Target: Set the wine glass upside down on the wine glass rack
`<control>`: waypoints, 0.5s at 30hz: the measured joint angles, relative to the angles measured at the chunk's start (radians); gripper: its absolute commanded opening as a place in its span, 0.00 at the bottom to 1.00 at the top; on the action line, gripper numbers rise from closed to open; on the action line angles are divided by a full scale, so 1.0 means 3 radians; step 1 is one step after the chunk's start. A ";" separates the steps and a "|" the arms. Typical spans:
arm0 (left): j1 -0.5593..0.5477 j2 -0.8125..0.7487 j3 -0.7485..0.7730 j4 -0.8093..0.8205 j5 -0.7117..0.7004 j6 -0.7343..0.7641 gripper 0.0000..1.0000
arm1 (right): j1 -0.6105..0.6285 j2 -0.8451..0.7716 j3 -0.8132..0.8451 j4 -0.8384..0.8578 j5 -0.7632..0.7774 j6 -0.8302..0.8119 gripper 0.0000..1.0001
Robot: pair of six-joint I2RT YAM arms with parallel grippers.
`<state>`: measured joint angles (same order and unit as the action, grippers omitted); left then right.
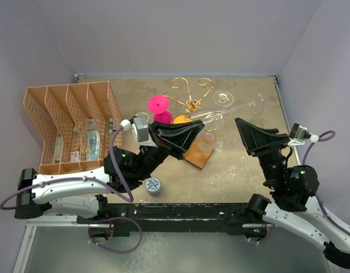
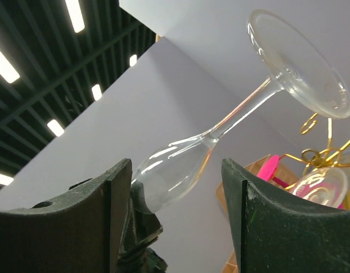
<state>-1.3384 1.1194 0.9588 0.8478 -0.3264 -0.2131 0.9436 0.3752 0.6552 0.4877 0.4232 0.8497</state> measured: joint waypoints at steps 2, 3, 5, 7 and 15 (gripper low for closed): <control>-0.0001 -0.0008 -0.0011 0.0025 0.0000 0.0022 0.00 | 0.0000 0.0079 -0.0004 0.0069 0.0013 0.0206 0.67; -0.0001 -0.0013 -0.0013 0.0028 0.0000 0.0027 0.00 | 0.0000 0.0107 -0.0003 0.0093 0.0020 0.0286 0.67; -0.0001 -0.0033 -0.0013 0.0038 0.0000 0.0047 0.00 | 0.0000 0.0154 0.0004 0.0111 0.0048 0.0427 0.67; -0.0001 -0.0067 -0.0023 0.0050 0.0001 0.0048 0.00 | 0.0000 0.0216 0.0033 0.0107 0.0109 0.0584 0.67; -0.0001 -0.0151 -0.0031 0.0089 0.0011 0.0047 0.00 | 0.0000 0.0393 0.0151 0.0117 0.0393 0.0927 0.58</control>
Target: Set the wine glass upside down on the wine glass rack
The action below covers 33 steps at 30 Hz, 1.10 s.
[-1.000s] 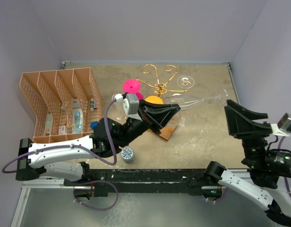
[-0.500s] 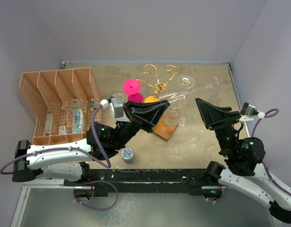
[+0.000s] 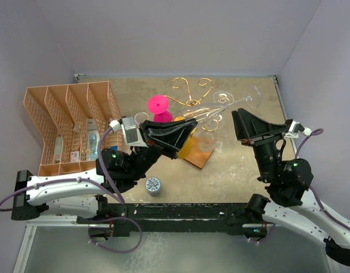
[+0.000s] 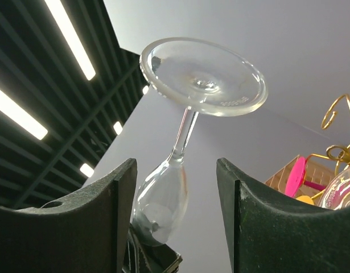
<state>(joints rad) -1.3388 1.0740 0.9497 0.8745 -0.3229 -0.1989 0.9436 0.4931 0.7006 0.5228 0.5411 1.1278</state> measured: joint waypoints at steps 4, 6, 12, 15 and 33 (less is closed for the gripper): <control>0.0000 -0.0013 0.0000 0.0000 0.0033 -0.0011 0.00 | 0.0000 0.0131 0.0058 0.0047 0.0062 0.0075 0.53; 0.0000 -0.0013 0.0000 -0.0004 0.0053 -0.0025 0.00 | 0.0000 0.0200 0.0066 0.0095 0.0062 0.0092 0.50; 0.0001 -0.0013 -0.0001 -0.0014 0.0117 -0.0088 0.00 | 0.0000 0.0346 0.0079 0.0243 0.0057 0.0108 0.38; 0.0000 -0.0013 -0.0011 -0.0014 0.0141 -0.0102 0.00 | 0.0000 0.0364 0.0081 0.0319 0.0056 0.0107 0.31; 0.0001 -0.0024 -0.0075 -0.0033 0.0201 -0.0362 0.32 | 0.0003 0.0381 0.0083 0.0726 -0.0032 -0.0181 0.00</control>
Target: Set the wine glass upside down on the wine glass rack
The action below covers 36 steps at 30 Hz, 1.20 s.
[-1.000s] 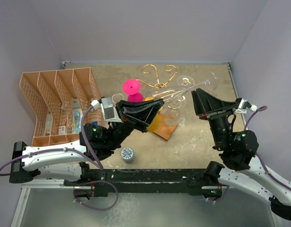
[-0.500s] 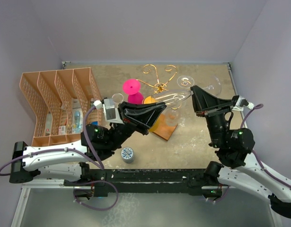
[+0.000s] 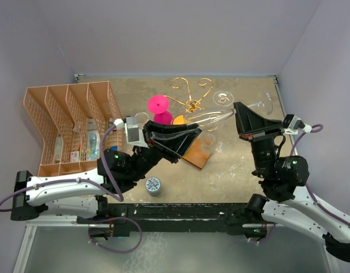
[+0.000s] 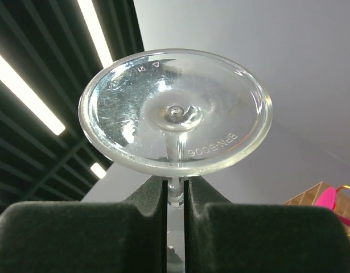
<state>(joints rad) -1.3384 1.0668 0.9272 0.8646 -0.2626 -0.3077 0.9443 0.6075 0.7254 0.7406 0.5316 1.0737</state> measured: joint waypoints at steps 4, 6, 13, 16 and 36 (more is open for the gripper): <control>0.0000 -0.0060 0.0088 -0.0445 -0.0108 -0.0084 0.43 | 0.0000 0.0000 0.0000 0.0057 -0.0069 -0.0395 0.00; 0.0000 -0.0085 0.0271 -0.0866 -0.0154 -0.0130 0.45 | 0.0000 -0.0001 0.0031 0.0042 -0.0121 -0.0600 0.00; -0.0008 -0.0435 0.0654 -0.2185 -0.0313 -0.0345 0.45 | 0.0000 -0.0117 0.0310 -0.0276 -0.0407 -0.1260 0.00; -0.0011 -0.0661 0.0656 -0.2591 -0.0426 -0.0430 0.46 | 0.0000 -0.0167 0.0383 -0.0444 -0.0526 -0.1479 0.00; -0.0013 -0.0361 0.1357 -0.3415 -0.0455 -0.1288 0.40 | 0.0000 -0.0210 0.0855 -0.2092 -0.1890 -0.3031 0.00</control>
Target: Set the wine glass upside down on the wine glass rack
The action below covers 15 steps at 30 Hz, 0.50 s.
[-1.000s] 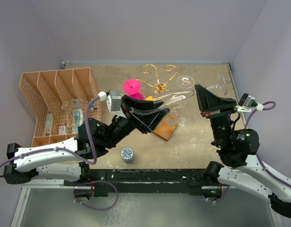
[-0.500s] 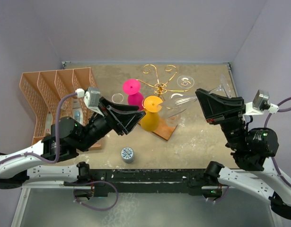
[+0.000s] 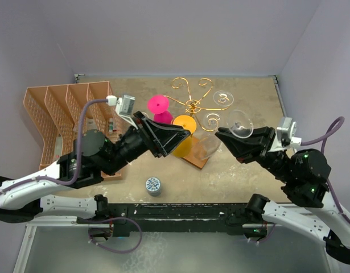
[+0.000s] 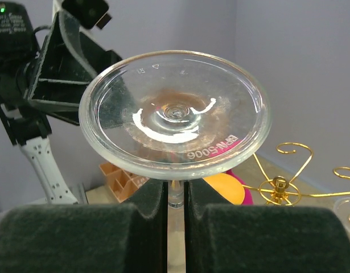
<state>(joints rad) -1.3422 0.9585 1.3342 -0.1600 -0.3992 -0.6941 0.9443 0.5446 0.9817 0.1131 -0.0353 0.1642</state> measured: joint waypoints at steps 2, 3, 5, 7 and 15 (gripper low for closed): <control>0.0000 0.0080 0.0015 0.0006 0.0051 -0.0078 0.39 | 0.0000 0.0031 0.0000 -0.0066 -0.0136 -0.0117 0.00; 0.0000 0.0113 0.0017 0.0006 0.0062 -0.0109 0.40 | 0.0000 0.0048 0.0000 -0.0084 -0.0177 -0.0159 0.00; 0.0000 0.0151 0.0015 -0.0001 0.0056 -0.0195 0.40 | 0.0000 0.0090 0.0000 -0.0120 -0.0249 -0.0238 0.00; 0.0000 0.0142 0.0006 0.0008 0.0031 -0.0306 0.40 | 0.0000 0.0131 -0.0001 -0.0154 -0.0304 -0.0301 0.00; 0.0000 -0.0011 -0.0080 0.0210 -0.0003 -0.0696 0.46 | 0.0000 0.0242 -0.0001 -0.0197 -0.0533 -0.0437 0.00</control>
<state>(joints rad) -1.3422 0.9550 1.3102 -0.0971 -0.4000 -0.9028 0.9443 0.6170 0.9813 0.0540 -0.1951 0.0330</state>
